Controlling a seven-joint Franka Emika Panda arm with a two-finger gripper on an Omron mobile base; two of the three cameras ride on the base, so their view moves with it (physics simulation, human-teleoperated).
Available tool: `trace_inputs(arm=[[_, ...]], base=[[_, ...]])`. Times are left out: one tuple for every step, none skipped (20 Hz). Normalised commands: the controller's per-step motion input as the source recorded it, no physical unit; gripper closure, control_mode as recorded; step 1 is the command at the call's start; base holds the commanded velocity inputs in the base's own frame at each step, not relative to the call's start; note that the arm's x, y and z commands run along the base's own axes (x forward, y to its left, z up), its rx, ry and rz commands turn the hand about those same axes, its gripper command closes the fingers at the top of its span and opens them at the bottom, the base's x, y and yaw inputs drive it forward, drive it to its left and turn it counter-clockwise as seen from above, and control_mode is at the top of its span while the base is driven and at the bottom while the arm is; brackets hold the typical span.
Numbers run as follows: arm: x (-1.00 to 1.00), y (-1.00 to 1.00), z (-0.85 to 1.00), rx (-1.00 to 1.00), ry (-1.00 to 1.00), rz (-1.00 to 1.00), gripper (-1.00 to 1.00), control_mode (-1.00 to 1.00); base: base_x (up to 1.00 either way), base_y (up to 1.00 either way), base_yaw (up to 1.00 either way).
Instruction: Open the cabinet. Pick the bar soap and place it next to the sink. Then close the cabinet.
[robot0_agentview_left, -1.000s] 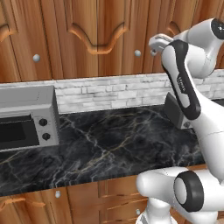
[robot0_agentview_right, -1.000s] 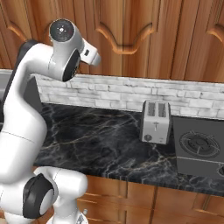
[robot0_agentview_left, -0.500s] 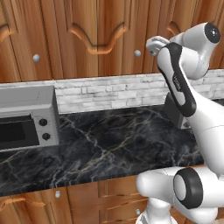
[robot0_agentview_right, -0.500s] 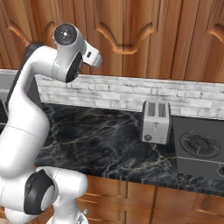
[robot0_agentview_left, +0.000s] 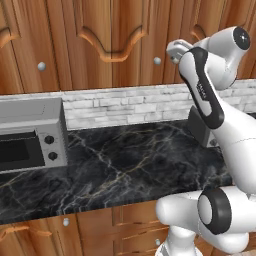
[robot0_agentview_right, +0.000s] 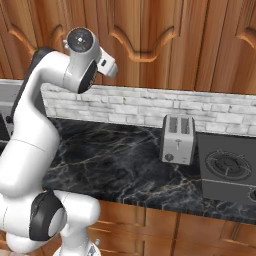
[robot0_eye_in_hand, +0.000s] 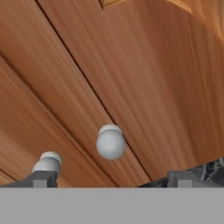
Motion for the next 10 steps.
trace_inputs(arm=[[0.06, 0.0, 0.0, 0.06, 0.0, 0.0, -1.0, -1.0], [0.13, 0.0, 0.0, 0.05, 0.0, 0.0, -1.0, -1.0], [0.24, 0.0, 0.0, 0.05, 0.0, 0.0, -1.0, -1.0], [0.3, 0.0, 0.0, 0.05, 0.0, 0.0, -1.0, -1.0], [0.31, 0.0, 0.0, 0.05, 0.0, 0.0, -1.0, -1.0], [0.32, 0.0, 0.0, 0.05, 0.0, 0.0, -1.0, -1.0], [0.32, 0.0, 0.0, 0.04, 0.0, 0.0, -1.0, -1.0], [0.35, 0.0, 0.0, 0.04, -0.03, 0.0, -1.0, -1.0], [0.38, 0.0, 0.0, 0.03, -0.05, 0.0, -1.0, -1.0], [0.45, 0.0, 0.0, 0.03, -0.09, 0.0, -1.0, -1.0]], base=[[0.0, 0.0, 0.0], [0.0, 0.0, 0.0], [0.0, 0.0, 0.0], [0.0, 0.0, 0.0], [0.0, 0.0, 0.0], [0.0, 0.0, 0.0], [0.0, 0.0, 0.0], [0.0, 0.0, 0.0], [0.0, 0.0, 0.0], [0.0, 0.0, 0.0]])
